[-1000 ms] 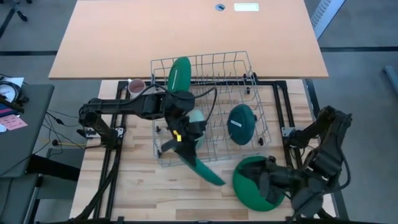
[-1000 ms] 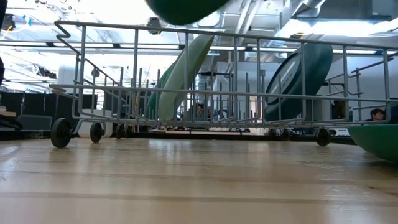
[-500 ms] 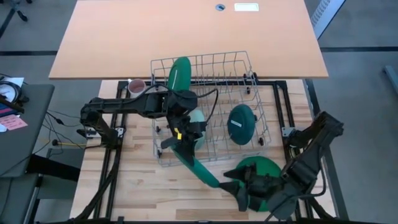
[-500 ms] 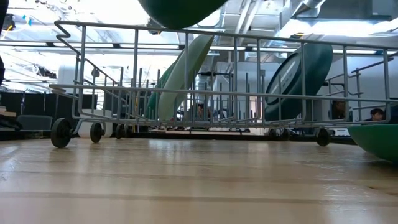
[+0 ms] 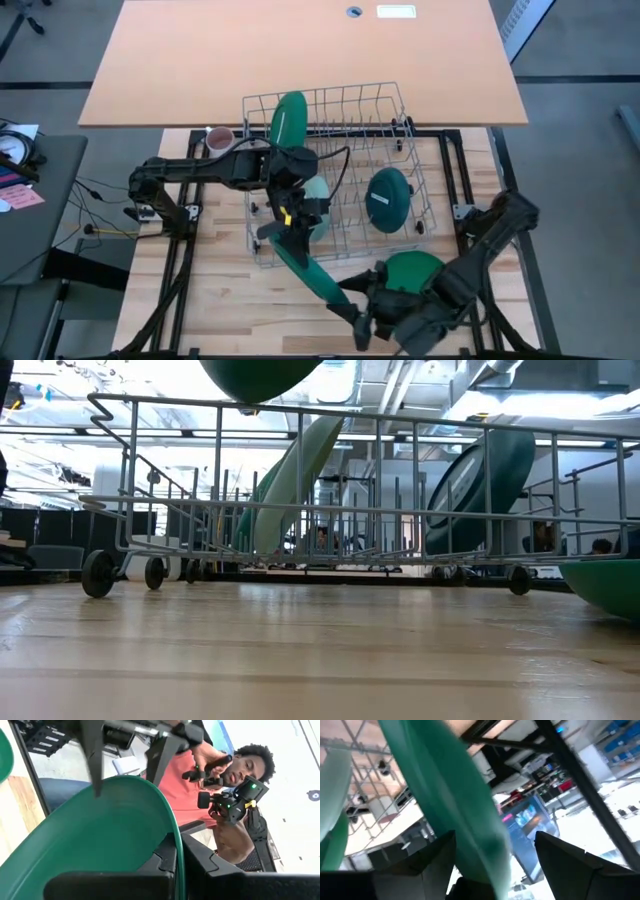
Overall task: Sort dishes
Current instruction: Put the stacked green plate in the dish rack
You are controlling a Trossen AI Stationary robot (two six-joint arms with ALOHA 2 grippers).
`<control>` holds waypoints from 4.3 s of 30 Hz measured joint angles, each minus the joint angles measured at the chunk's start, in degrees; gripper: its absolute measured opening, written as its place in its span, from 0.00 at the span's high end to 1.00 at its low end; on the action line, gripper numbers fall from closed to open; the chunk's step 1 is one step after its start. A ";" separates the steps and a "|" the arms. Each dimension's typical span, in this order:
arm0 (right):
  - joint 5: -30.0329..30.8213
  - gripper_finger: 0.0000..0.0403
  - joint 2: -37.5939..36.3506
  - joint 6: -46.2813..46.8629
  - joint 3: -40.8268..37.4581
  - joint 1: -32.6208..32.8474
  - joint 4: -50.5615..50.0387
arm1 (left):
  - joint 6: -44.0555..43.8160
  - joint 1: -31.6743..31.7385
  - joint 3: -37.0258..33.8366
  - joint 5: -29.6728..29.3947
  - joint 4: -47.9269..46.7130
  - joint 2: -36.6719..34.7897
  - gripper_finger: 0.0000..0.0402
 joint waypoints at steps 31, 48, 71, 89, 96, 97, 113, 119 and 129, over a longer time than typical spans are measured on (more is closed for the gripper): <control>-0.08 0.75 2.02 -5.24 0.00 -1.08 1.83 | 0.50 -0.06 0.00 2.07 -0.59 -0.02 0.97; -1.09 0.95 1.95 -7.41 0.04 -1.03 2.76 | 6.12 0.44 -0.02 0.49 0.05 0.07 0.96; 1.15 0.99 1.88 1.70 -0.04 -0.60 11.89 | 7.70 5.52 0.20 1.66 22.23 -1.03 0.47; 1.34 0.99 1.88 -3.30 -0.11 -0.97 24.48 | 6.86 8.76 8.44 -0.52 27.95 -1.27 0.47; 6.39 0.99 0.87 -7.58 -0.09 -3.38 30.12 | 20.65 8.64 13.42 -11.55 13.24 -2.30 0.49; 6.72 0.99 0.50 -7.32 -0.09 -4.00 30.47 | 23.72 8.51 14.51 -15.24 9.48 -2.85 0.50; 8.88 0.99 -26.34 32.51 0.04 -21.15 33.99 | 35.20 -4.51 19.93 -57.21 -10.42 -16.37 0.53; -5.88 0.99 -36.81 59.92 0.10 -31.27 11.56 | 34.49 -10.05 19.54 -63.48 -14.71 -16.12 0.53; -24.55 0.99 -41.80 64.76 0.00 -50.31 -4.27 | 34.22 -13.79 8.32 -79.77 -18.78 -15.02 0.53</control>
